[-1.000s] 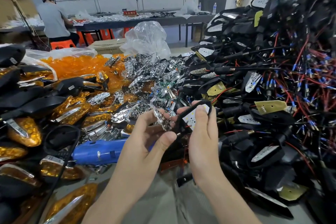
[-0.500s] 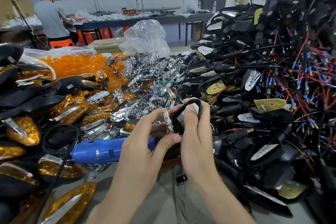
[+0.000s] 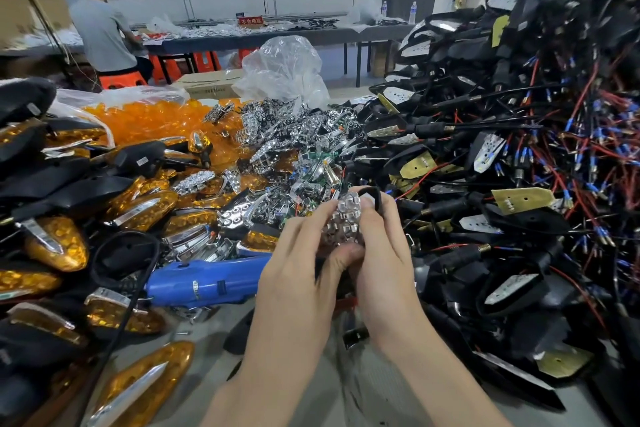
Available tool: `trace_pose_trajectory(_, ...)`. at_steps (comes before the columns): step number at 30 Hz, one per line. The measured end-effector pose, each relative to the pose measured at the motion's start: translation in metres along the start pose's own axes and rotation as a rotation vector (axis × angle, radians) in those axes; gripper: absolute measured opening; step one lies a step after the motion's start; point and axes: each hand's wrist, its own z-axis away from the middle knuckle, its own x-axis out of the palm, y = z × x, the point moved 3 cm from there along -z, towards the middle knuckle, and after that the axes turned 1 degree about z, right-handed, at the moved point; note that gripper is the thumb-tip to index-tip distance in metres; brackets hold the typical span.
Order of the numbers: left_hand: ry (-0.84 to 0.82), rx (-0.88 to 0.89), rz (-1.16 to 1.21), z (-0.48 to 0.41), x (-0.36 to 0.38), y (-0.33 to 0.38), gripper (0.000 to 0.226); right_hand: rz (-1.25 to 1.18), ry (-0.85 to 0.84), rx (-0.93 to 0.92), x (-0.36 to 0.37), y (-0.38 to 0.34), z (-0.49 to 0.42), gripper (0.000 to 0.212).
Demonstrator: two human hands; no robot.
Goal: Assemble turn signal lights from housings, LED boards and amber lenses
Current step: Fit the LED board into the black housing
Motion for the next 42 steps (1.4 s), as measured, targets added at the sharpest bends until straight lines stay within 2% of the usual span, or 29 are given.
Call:
trace_pose_trajectory(7,-0.027,-0.019,-0.005,0.002,0.002,0.007,0.052,-0.044,0.020,0.013,-0.003,0.002,-0.002,0.020)
trace_pose_trajectory(14,-0.033,0.008,-0.066,0.002,0.003,0.013,0.040,-0.169,-0.009,0.050,-0.002,0.003,-0.005,0.025)
trace_pose_trajectory(17,-0.044,-0.002,-0.078,0.002,0.003,0.014,0.050,-0.151,-0.007,0.058,-0.003,0.004,-0.006,0.026)
trace_pose_trajectory(19,-0.047,-0.009,-0.080,0.002,0.002,0.014,0.054,-0.130,-0.004,0.063,-0.003,0.004,-0.006,0.025)
trace_pose_trajectory(22,-0.054,0.002,-0.059,0.003,0.001,0.013,0.044,-0.036,-0.004,0.016,-0.002,0.001,-0.004,0.024)
trace_pose_trajectory(24,-0.056,0.008,-0.058,0.004,0.001,0.012,0.045,0.005,0.006,-0.007,-0.001,-0.001,-0.003,0.022)
trace_pose_trajectory(28,-0.069,0.010,-0.012,0.003,0.000,0.016,0.048,-0.024,0.025,0.015,-0.003,-0.005,-0.003,0.005)
trace_pose_trajectory(30,-0.078,0.002,0.051,0.003,-0.003,0.017,0.042,-0.126,0.059,0.051,-0.005,-0.008,-0.005,0.021)
trace_pose_trajectory(31,-0.083,-0.016,0.082,0.002,-0.005,0.017,0.036,-0.202,0.064,0.069,-0.007,-0.010,-0.007,0.023)
trace_pose_trajectory(33,-0.083,-0.073,0.140,0.000,-0.010,0.017,0.025,-0.318,0.052,0.102,-0.006,-0.015,-0.009,0.014)
trace_pose_trajectory(37,-0.080,-0.259,0.264,0.000,-0.016,0.010,0.022,-0.356,0.066,0.141,-0.005,-0.017,-0.009,0.012)
trace_pose_trajectory(40,-0.216,-0.435,0.490,0.002,-0.008,0.005,0.020,-0.340,0.044,0.205,-0.003,-0.017,-0.008,0.014)
trace_pose_trajectory(42,-0.285,-0.501,0.609,0.004,-0.005,0.007,0.020,-0.287,0.030,0.261,-0.003,-0.016,-0.005,0.022)
